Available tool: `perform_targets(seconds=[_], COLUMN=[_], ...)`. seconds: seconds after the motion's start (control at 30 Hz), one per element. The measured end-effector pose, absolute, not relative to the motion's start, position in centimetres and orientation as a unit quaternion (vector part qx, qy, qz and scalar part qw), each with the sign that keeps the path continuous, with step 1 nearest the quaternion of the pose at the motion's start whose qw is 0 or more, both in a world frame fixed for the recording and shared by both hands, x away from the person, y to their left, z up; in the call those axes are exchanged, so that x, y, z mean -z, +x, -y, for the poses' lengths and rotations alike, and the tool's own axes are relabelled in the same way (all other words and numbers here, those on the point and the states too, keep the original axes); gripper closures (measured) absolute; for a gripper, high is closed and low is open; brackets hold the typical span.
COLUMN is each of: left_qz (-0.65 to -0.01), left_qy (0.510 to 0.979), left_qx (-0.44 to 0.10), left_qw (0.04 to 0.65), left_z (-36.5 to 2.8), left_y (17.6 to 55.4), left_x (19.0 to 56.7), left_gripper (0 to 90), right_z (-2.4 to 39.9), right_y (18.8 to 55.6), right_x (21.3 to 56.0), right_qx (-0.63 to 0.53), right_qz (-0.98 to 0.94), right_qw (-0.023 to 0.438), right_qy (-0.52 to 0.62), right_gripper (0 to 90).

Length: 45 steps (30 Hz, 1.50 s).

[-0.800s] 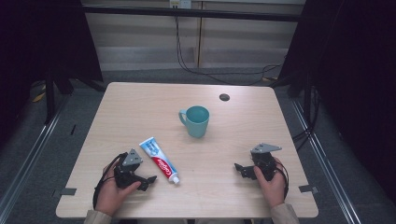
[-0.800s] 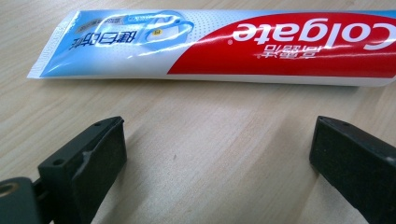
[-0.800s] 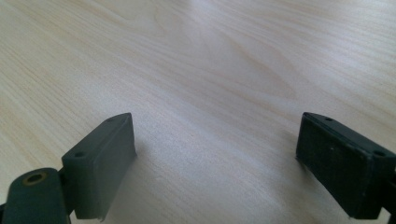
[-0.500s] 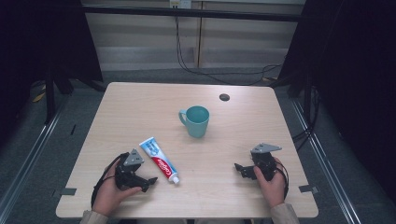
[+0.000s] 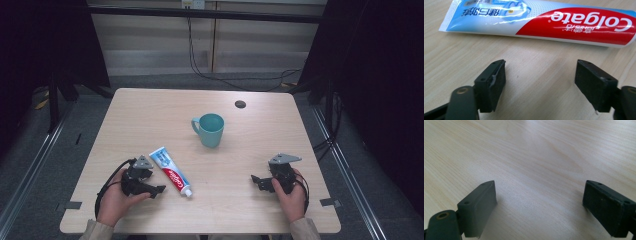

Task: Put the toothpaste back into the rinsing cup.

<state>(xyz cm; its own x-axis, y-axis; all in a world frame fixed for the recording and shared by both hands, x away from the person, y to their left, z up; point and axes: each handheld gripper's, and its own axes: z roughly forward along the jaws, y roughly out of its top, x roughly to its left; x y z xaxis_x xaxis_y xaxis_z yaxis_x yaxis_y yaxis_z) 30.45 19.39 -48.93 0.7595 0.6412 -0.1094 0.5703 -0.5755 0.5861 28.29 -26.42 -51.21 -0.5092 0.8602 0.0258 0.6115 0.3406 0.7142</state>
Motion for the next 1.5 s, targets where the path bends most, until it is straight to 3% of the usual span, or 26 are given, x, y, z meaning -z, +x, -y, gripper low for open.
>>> perform_targets(seconds=[0.47,1.5], left_qz=[-0.398,-0.447], left_qy=[0.869,0.856], left_qx=[-0.007,0.013], left_qw=[0.292,0.259], left_z=[-18.5,-16.7], left_y=[31.8,34.3], left_x=[47.6,46.2], left_gripper=[32.1,32.6], right_z=[26.4,26.5], right_y=[28.3,28.4], right_x=[51.2,51.2], right_qx=[-0.342,-0.343], right_qz=[-0.798,-0.798], right_qw=[0.181,0.18], right_qy=[0.462,0.461], right_gripper=[11.2,11.2])
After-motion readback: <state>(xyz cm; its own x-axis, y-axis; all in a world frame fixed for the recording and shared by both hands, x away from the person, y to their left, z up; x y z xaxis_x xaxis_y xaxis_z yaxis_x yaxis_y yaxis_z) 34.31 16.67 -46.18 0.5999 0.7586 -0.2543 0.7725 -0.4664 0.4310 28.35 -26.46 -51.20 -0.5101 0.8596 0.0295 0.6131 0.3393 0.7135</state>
